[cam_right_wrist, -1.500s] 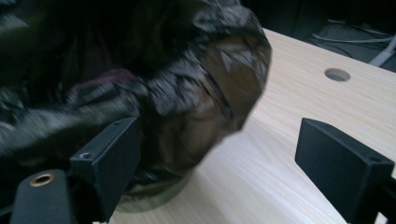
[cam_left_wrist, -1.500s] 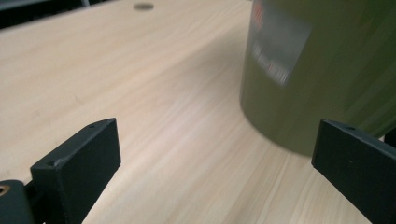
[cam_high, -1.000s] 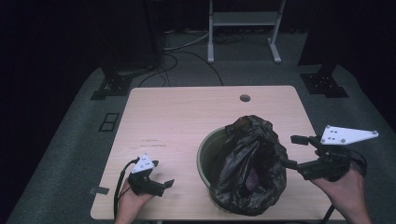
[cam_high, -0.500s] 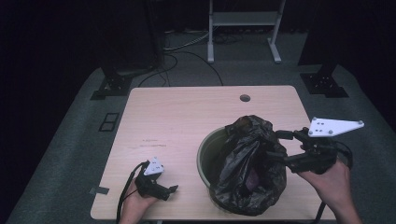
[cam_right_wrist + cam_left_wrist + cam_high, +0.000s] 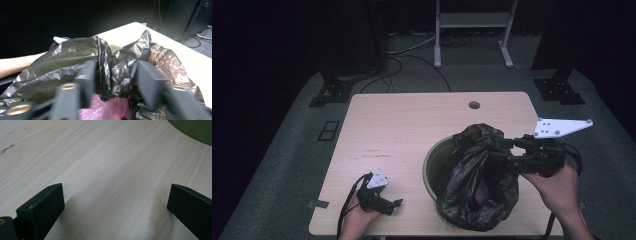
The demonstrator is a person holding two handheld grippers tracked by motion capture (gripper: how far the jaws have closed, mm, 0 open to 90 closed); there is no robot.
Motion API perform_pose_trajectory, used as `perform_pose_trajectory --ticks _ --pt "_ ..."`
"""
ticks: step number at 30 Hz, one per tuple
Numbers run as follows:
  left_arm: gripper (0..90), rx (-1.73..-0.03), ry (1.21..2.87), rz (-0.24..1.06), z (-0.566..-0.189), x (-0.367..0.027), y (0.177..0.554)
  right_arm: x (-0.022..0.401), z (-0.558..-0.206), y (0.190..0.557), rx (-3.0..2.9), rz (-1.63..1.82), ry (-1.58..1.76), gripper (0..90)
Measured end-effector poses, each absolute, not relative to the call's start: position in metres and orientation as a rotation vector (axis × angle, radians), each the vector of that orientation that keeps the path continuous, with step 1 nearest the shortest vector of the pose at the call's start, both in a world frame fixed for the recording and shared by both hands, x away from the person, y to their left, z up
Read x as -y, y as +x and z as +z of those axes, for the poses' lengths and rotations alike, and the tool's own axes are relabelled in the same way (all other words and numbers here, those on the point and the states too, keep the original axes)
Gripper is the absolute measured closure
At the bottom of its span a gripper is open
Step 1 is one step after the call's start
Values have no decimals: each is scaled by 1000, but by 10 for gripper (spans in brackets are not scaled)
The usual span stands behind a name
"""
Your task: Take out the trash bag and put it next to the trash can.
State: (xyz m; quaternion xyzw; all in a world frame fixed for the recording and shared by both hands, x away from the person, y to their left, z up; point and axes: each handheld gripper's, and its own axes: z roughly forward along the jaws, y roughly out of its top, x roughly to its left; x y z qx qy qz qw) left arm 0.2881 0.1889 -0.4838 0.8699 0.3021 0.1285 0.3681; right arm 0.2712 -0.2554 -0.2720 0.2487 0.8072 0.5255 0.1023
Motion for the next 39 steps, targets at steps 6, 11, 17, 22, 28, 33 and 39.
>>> perform_pose_trajectory --ticks 6,11,17,22,28,33,39 --pt "0 -776 2235 331 -484 -189 288 254 -272 270 -2395 1523 719 881" --pt "0 -776 2235 338 -484 -188 288 261 -279 266 -2393 1463 771 888" --pt "0 -775 2236 342 -484 -188 287 272 -290 264 -2378 1425 826 886" --pt "0 -775 2237 343 -484 -188 287 279 -302 265 -2337 1399 874 775" --pt "0 -775 2237 344 -484 -188 287 280 -308 269 -2312 1364 926 589" --pt "0 -775 2239 343 -484 -188 287 280 -314 273 -2317 1351 966 539" --pt "0 -774 2239 343 -484 -188 287 279 -320 279 -2341 1374 1015 507"
